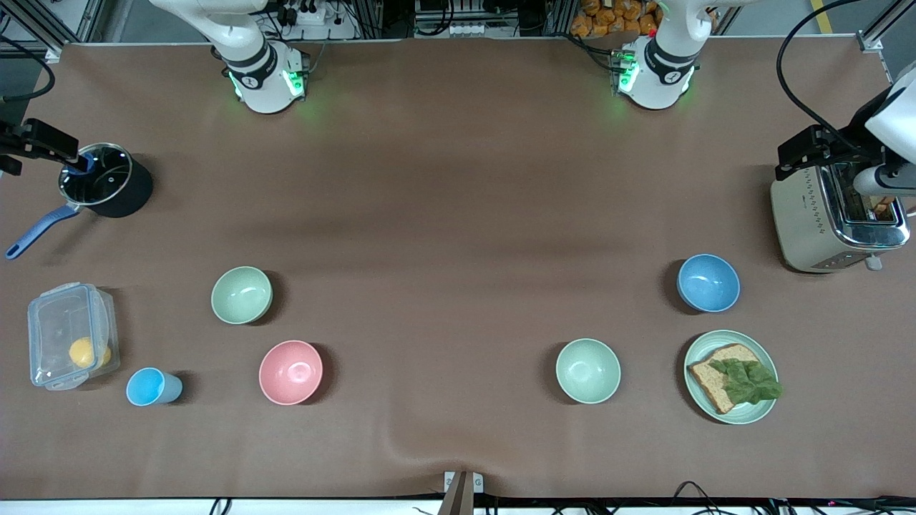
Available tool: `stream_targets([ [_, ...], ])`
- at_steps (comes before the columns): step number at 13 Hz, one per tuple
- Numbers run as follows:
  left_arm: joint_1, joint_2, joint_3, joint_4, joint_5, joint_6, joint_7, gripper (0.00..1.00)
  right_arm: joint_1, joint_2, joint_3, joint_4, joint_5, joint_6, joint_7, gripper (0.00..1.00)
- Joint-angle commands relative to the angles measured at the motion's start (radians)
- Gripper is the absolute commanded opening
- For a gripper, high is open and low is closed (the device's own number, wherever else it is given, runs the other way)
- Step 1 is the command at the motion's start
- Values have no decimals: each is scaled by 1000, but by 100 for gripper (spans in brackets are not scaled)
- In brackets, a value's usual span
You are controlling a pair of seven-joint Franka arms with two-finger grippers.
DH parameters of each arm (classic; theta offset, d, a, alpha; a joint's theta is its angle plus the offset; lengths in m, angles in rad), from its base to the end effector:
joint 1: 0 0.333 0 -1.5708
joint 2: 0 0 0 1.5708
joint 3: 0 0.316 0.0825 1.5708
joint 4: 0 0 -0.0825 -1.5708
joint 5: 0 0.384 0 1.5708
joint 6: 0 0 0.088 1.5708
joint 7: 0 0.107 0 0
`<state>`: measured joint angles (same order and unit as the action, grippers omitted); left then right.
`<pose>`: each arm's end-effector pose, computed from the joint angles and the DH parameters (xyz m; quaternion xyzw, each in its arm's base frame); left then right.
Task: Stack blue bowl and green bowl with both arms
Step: 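Move the left gripper toward the blue bowl while the right gripper reaches the green bowl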
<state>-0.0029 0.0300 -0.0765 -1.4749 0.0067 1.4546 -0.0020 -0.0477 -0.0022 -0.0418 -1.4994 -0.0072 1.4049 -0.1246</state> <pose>0.5505 -0.0423 0.6427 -0.9989 0.0384 0.0250 0.0032 0.5342 -0.0488 0.6450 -0.9988 -0.0171 0.0462 0.0014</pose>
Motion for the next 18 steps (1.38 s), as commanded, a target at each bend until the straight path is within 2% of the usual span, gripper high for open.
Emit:
stream_targets([
  [1,-2,-7,1,-1,-1,3,20,100,-29,-8,33,10,-13,-14,14,100],
  [4,3,30,10,-1,2,3,11,100,-29,-15,42,8,-13,-15,14,100],
  [7,57,115,11,-7,35,10,-1,100,-29,-13,42,4,-10,-15,16,100],
  [10,64,184,9,-27,47,33,-151,100,-31,-5,42,-14,-8,-7,16,100],
  [12,114,218,9,-91,47,125,-171,100,-32,-2,40,-74,13,28,16,100],
  [16,141,252,9,-306,47,421,-170,100,-34,-7,40,-168,18,113,16,100],
  [18,142,315,9,-320,47,472,-170,100,-34,-5,42,-232,21,176,16,100],
])
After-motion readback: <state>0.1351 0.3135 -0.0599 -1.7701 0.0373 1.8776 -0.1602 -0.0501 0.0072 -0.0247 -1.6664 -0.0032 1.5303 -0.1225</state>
